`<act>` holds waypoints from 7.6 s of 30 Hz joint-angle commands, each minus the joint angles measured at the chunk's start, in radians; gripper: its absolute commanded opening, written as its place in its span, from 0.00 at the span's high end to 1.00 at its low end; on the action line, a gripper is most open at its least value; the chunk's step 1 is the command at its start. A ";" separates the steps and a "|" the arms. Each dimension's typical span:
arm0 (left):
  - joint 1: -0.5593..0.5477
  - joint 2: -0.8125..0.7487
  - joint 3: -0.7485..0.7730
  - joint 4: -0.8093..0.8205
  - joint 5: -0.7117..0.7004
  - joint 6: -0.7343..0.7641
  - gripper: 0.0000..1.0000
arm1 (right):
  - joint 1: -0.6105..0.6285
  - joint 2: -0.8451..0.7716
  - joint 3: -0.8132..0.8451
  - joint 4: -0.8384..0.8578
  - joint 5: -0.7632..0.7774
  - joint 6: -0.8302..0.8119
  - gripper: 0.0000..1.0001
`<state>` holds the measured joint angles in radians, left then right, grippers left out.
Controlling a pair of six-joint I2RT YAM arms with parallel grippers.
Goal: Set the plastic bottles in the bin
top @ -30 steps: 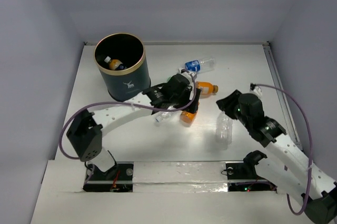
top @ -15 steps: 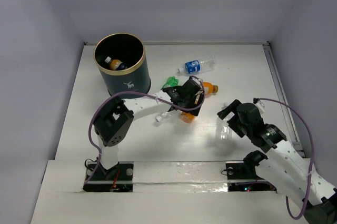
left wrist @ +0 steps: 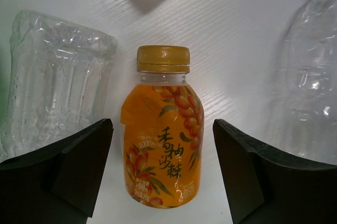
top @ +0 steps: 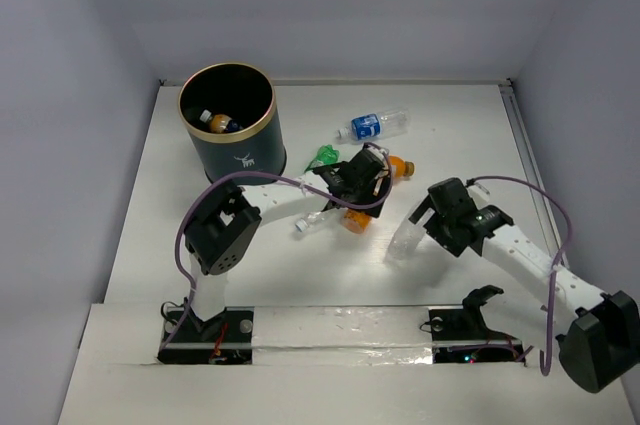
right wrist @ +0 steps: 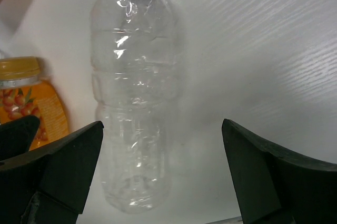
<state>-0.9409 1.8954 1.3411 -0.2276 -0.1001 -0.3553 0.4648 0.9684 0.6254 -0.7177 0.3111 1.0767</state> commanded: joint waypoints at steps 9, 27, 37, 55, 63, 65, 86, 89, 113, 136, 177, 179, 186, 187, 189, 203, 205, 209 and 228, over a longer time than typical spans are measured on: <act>-0.022 0.002 -0.045 0.086 0.060 -0.013 0.36 | -0.034 0.228 0.163 0.007 0.013 -0.149 0.08; -0.053 -0.054 -0.094 0.120 0.088 -0.043 0.64 | -0.043 0.388 0.206 0.063 -0.072 -0.219 0.40; -0.104 -0.280 0.074 0.004 0.031 -0.044 0.65 | -0.043 -0.043 0.264 -0.060 0.013 -0.259 0.45; 0.542 -0.456 0.448 -0.180 -0.136 0.041 0.63 | 0.011 -0.060 0.503 0.182 -0.248 -0.402 0.46; 0.758 -0.551 0.175 -0.107 -0.105 0.039 0.35 | 0.205 0.244 0.823 0.287 -0.236 -0.446 0.46; 0.758 -0.570 0.149 -0.102 -0.104 0.038 0.25 | 0.227 0.312 0.905 0.302 -0.241 -0.458 0.46; 0.717 -1.036 -0.172 -0.246 0.079 -0.043 0.42 | 0.299 1.230 1.901 0.523 -0.359 -0.344 0.46; 0.696 -1.072 -0.229 -0.265 0.088 -0.066 0.42 | 0.320 1.329 2.009 0.554 -0.331 -0.328 0.45; 0.251 -0.802 -0.364 -0.023 0.125 -0.064 0.58 | 0.261 0.683 1.139 0.699 -0.201 -0.453 1.00; 0.169 -0.156 -0.043 0.005 0.145 0.259 0.21 | -0.072 -0.089 0.109 0.479 -0.237 -0.443 0.32; 0.106 -0.508 -0.106 -0.018 0.151 0.036 0.64 | -0.198 0.647 0.784 0.066 -0.627 -1.285 0.06; 0.106 -0.558 -0.099 -0.047 0.135 0.023 0.64 | -0.187 0.674 0.822 0.048 -0.588 -1.316 0.06; 0.235 -0.656 -0.017 -0.104 0.203 0.007 0.64 | -0.152 0.789 0.965 -0.080 -0.523 -1.408 0.00; 0.254 -0.668 -0.010 -0.116 0.232 0.006 0.64 | -0.152 0.800 0.968 -0.089 -0.526 -1.414 0.00; 0.318 -0.679 0.004 -0.127 0.266 0.001 0.64 | -0.141 0.829 0.976 -0.110 -0.523 -1.431 0.00; 0.428 -0.673 0.052 -0.162 0.350 0.012 0.66 | -0.078 1.021 1.106 -0.108 -0.428 -1.499 0.00; 0.429 -0.664 0.073 -0.151 0.376 0.003 0.66 | -0.078 1.041 1.119 -0.112 -0.417 -1.497 0.00; 0.450 -0.656 0.108 -0.139 0.405 -0.019 0.67 | -0.069 1.084 1.129 -0.129 -0.437 -1.473 0.00; 0.619 -0.627 0.202 -0.050 0.458 -0.063 0.70 | -0.020 0.926 0.808 0.050 -0.569 -1.111 0.07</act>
<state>-0.3592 1.2667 1.4757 -0.3737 0.3344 -0.3958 0.4412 2.0018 1.4780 -0.7490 -0.2123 -0.1547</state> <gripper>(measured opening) 0.526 0.925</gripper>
